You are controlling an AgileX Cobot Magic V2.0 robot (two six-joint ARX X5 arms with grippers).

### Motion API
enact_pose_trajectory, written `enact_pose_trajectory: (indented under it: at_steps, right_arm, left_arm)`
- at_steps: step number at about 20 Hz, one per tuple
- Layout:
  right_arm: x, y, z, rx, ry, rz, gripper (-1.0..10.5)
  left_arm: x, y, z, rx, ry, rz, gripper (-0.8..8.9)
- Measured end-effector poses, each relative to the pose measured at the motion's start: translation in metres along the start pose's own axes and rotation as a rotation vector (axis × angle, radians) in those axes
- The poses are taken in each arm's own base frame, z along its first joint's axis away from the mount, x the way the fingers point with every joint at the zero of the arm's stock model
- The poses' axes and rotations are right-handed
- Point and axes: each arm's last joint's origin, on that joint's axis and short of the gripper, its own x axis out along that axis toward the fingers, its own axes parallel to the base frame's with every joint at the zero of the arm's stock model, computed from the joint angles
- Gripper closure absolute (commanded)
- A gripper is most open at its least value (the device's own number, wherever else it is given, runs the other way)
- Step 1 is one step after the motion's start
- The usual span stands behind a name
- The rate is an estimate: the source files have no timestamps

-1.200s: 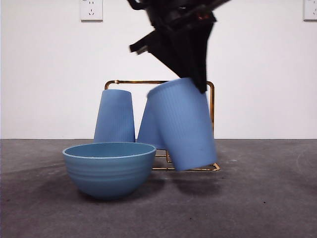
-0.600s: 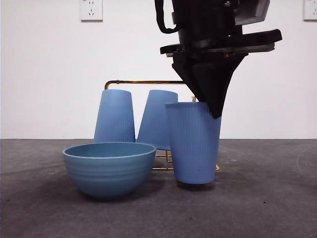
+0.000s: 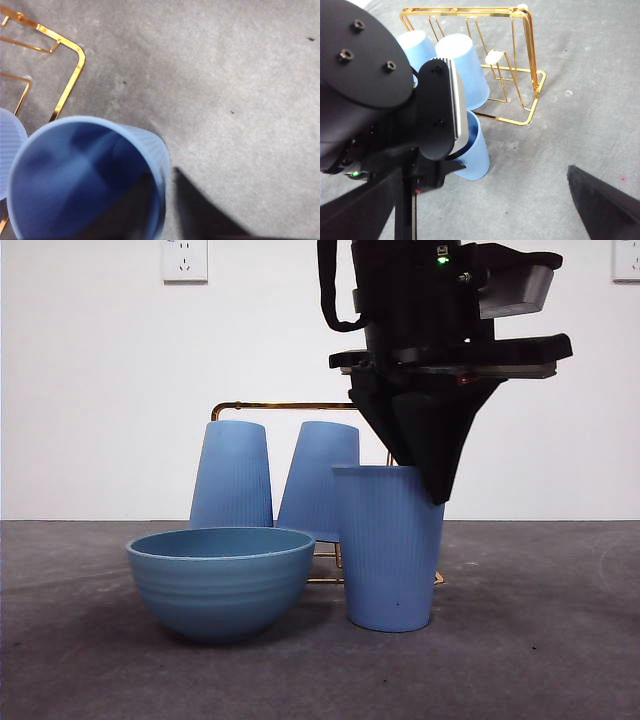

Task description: Right arm lift cup from the cupboard, then place it on the right of the bowl

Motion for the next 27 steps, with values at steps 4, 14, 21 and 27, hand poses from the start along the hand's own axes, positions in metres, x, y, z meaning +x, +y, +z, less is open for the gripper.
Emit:
enact_pose_trajectory:
  at_steps: [4,14,21,27]
  right_arm:
    - [0.000,0.000,-0.001,0.001,0.009,-0.003,4.0]
    - [0.000,-0.001,-0.003,0.000,0.026,-0.011,4.0]
    - [-0.010,-0.003,-0.009,-0.018,0.031,-0.040,4.0]
    - [-0.022,-0.005,-0.019,-0.049,0.063,-0.049,4.0]
  left_arm:
    - [-0.006,0.001,0.001,0.003,0.016,-0.001,4.58]
    - [-0.062,0.020,-0.002,-0.069,0.044,0.005,2.55]
    - [-0.138,0.076,-0.049,-0.308,-0.075,0.070,2.55]
    - [-0.172,0.092,-0.125,-0.475,-0.216,0.141,2.56]
